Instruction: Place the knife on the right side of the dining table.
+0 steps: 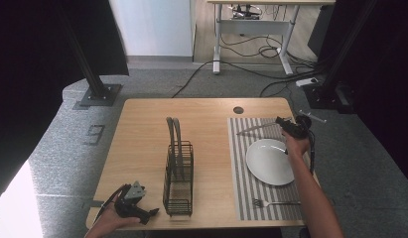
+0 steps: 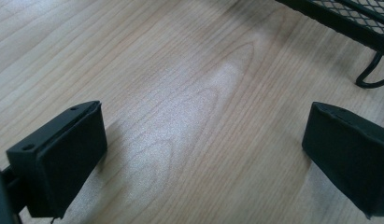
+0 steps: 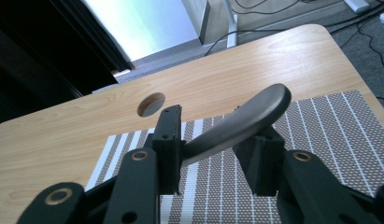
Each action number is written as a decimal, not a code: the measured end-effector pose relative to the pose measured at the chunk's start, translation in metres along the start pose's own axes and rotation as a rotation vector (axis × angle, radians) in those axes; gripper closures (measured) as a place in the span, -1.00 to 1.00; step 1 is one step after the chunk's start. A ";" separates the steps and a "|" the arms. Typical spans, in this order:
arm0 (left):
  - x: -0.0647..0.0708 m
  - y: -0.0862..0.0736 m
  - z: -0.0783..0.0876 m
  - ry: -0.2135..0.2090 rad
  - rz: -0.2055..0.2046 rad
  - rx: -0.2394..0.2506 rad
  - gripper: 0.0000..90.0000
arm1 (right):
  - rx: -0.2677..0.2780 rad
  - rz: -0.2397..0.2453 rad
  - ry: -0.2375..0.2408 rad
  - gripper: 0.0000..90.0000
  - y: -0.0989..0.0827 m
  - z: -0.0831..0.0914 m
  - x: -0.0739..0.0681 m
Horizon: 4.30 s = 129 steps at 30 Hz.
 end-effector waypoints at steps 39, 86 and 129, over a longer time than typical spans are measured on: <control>0.000 0.000 0.000 0.003 0.004 0.001 -1.00 | -0.114 -0.096 -0.043 0.08 -0.020 -0.018 0.029; 0.000 0.000 0.000 0.004 0.005 0.001 -1.00 | -0.220 -0.130 -0.120 -0.11 -0.030 -0.024 0.041; 0.001 0.000 0.000 0.004 0.005 0.002 -1.00 | -0.356 -0.029 -0.080 -0.10 -0.021 -0.018 0.025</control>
Point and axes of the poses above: each handheld gripper's, and its own axes: z roughly backward along the jaws, y roughly out of its top, x roughly to its right, the point moved 2 cm from there along -z, roughly forward along the jaws, and after that the axes turned 9 degrees about z, right-handed, at the moved point
